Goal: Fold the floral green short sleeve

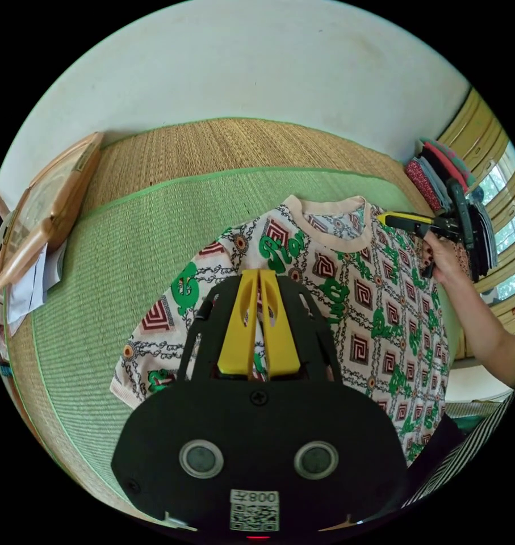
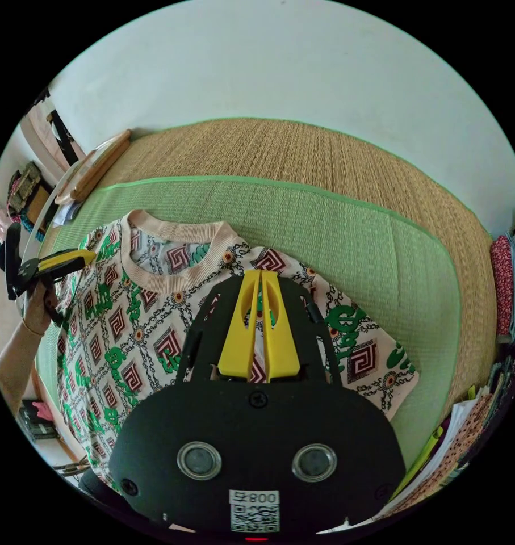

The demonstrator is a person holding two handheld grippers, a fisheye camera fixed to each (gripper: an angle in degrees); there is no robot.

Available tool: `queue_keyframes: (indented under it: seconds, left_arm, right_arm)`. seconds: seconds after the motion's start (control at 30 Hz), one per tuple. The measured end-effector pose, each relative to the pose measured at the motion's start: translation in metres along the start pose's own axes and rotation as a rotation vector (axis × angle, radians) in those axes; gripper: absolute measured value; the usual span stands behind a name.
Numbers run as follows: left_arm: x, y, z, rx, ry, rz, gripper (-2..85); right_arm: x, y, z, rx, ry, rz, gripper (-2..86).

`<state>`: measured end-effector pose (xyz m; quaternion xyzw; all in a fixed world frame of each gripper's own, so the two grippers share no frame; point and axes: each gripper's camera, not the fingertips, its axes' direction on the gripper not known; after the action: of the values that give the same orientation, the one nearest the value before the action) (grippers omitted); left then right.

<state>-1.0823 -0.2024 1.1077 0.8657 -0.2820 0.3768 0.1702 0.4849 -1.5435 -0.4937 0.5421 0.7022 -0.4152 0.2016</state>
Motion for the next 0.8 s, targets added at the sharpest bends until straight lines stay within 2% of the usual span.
queue_keyframes:
  seconds: [0.1,0.23,0.43,0.63,0.8]
  left_arm:
    - [0.006,0.007,-0.012,0.024,0.019,-0.018,0.1]
    - [0.023,0.042,-0.033,0.047,0.131,-0.011,0.1]
    - [0.055,0.123,-0.051,-0.072,0.211,-0.086,0.1]
    - [0.084,0.181,-0.062,-0.145,0.255,-0.247,0.2]
    - [0.112,0.194,-0.058,-0.186,0.238,-0.251,0.1]
  right_arm:
    - [0.007,0.01,-0.011,-0.028,0.008,-0.019,0.1]
    - [0.027,0.051,-0.045,0.015,-0.03,-0.002,0.1]
    - [0.033,0.158,-0.091,-0.086,-0.188,-0.013,0.1]
    - [0.037,0.267,-0.122,-0.214,-0.215,0.097,0.0]
    - [0.039,0.311,-0.13,-0.289,-0.221,0.13,0.0]
